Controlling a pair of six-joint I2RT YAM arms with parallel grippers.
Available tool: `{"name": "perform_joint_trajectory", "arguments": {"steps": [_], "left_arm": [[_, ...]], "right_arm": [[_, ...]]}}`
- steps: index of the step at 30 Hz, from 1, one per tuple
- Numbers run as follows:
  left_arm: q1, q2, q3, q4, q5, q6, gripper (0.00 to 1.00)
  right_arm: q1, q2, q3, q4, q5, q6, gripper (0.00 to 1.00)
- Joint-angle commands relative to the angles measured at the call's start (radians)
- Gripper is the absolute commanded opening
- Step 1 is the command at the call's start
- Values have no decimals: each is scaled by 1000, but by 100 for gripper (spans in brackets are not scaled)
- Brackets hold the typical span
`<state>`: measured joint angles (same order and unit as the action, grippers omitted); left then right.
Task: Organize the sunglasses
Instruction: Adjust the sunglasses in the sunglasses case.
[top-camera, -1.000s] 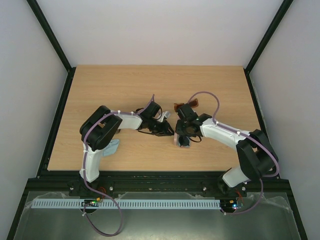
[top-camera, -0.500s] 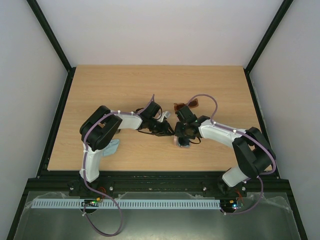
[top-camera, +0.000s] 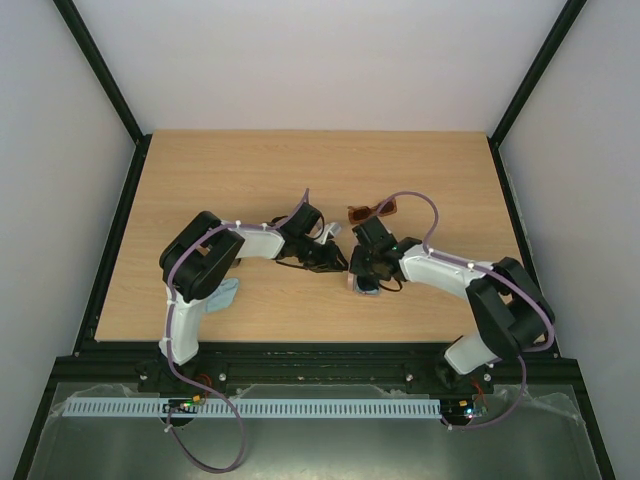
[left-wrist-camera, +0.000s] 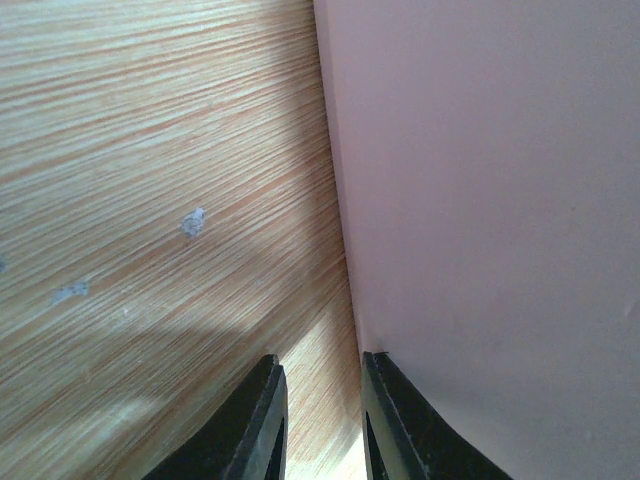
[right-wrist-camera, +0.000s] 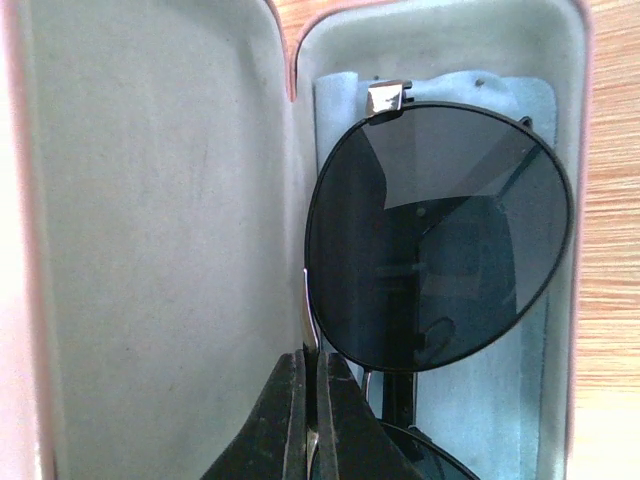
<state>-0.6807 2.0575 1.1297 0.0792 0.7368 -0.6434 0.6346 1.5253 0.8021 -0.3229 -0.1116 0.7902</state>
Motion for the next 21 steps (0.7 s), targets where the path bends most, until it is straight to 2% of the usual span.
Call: {"name": "perform_joint_trajectory", "arguments": {"steps": [1,8,21], "left_arm": [[-8,-9,18,-48,-14,15,25],[-9,-10,18,-51,-14,14,25],[-8,-14,21,-63,-15,18,25]], "right_arm": [[-1,-61,-48,90,58,-10,1],[0,-117,-110,197,59,-19,1],[-1,-106,-159,231,38,3,3]]}}
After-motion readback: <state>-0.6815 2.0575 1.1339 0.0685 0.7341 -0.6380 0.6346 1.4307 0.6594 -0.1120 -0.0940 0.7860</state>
